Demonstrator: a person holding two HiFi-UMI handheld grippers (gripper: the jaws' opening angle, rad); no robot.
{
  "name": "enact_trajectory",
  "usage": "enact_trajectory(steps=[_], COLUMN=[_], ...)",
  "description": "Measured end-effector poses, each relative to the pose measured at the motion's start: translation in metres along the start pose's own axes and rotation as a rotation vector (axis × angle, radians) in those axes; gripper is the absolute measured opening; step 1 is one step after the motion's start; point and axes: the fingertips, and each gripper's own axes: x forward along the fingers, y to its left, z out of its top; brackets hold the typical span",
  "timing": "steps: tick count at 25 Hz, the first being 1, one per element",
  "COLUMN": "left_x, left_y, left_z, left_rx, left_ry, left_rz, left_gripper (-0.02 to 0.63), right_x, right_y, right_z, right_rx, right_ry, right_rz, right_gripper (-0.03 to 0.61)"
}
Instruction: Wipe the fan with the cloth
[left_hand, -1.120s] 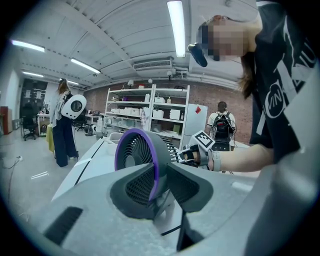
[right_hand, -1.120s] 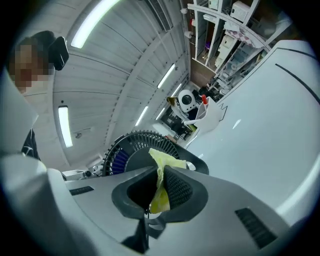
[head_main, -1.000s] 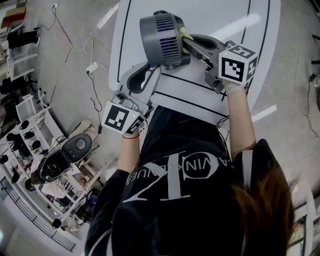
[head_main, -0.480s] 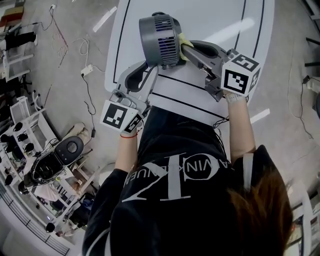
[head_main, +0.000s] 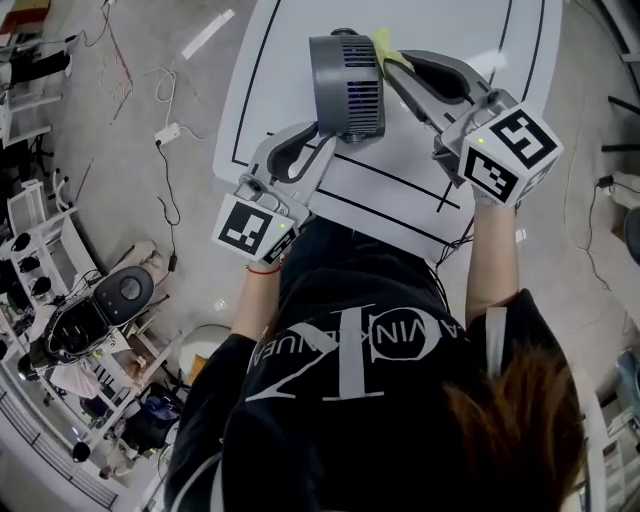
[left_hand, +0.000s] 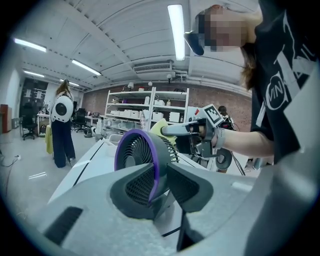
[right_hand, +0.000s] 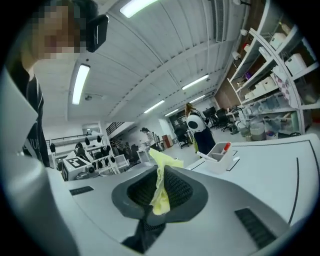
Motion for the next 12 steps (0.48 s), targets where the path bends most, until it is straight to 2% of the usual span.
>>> enact_trajectory(steps=[7,12], left_x=[-0.002,-0.001], left_y=[0.006,0.001], left_z=[-0.001,-0.001], left_rx=[-0.023,-0.037], left_ry=[-0.016,-0.028], left_rz=[-0.004,-0.009], left_gripper=[0.089,0.089], right_x=[0.035,0.053], right_y=[-0.009,-0.012], right_z=[0.011,0.014], right_rx=[-0.187,-0.227], right_ry=[0.157,0.226], right_rz=[-0.023,0.003], right_gripper=[0.034,0.035])
